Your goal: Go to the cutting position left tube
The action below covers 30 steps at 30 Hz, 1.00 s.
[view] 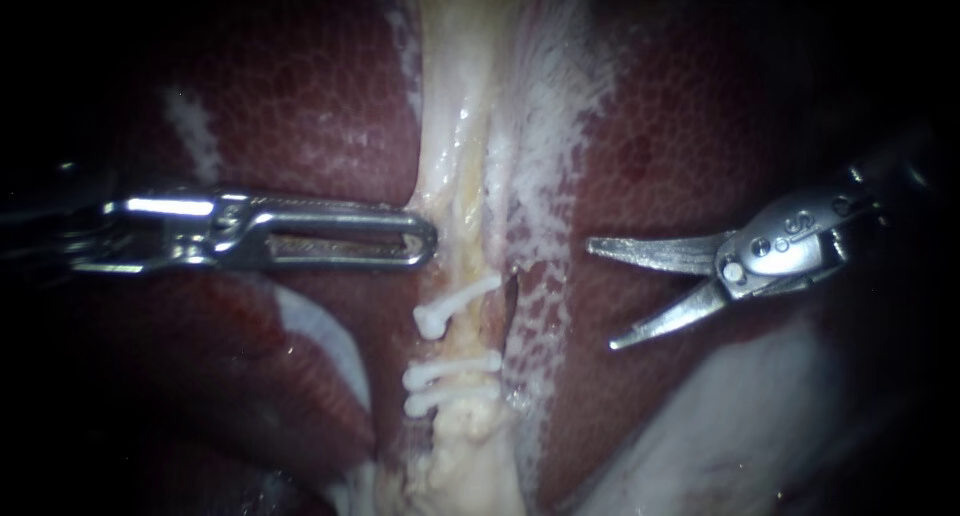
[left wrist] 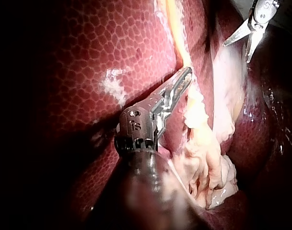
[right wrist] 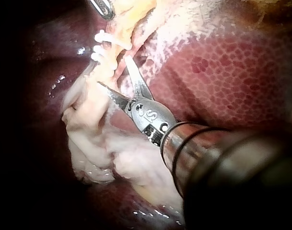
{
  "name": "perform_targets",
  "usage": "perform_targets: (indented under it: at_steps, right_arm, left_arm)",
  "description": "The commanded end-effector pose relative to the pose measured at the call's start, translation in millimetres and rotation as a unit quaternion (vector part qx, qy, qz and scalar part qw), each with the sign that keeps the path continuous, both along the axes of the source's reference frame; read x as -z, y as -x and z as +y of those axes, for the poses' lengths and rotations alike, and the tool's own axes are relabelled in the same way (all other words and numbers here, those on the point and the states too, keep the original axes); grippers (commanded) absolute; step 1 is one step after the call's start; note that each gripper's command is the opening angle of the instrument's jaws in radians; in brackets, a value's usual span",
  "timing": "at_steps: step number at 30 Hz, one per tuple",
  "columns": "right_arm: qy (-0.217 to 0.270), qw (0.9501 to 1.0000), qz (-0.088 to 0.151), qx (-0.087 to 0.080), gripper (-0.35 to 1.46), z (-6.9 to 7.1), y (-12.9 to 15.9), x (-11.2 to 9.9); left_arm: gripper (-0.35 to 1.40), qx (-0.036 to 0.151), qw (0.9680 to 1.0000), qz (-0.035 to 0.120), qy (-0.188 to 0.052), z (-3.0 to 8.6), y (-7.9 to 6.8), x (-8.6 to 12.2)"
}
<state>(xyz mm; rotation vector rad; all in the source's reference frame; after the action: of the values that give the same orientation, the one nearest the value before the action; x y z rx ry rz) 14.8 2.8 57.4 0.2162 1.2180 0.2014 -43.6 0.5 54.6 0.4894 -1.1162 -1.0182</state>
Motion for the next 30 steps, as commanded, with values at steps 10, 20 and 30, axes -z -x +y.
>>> perform_targets:
  at_steps: [10,20,30]
  right_arm:
    - [-0.016,0.9998,0.008,0.003,1.41,-0.3,0.0,-0.3]
    - [-0.066,0.9972,0.004,0.035,1.41,-3.0,-2.0,-3.7]
    - [-0.105,0.9931,0.012,0.051,1.41,-5.3,-5.9,-6.6]
  left_arm:
    - [-0.35,-0.001,1.0,0.001,0.0,-0.1,-0.2,0.2]
    - [-0.35,-0.004,1.0,-0.001,-0.002,-0.7,-1.3,2.0]
    - [-0.35,0.0,0.9999,-0.014,-0.006,0.0,-3.4,5.7]
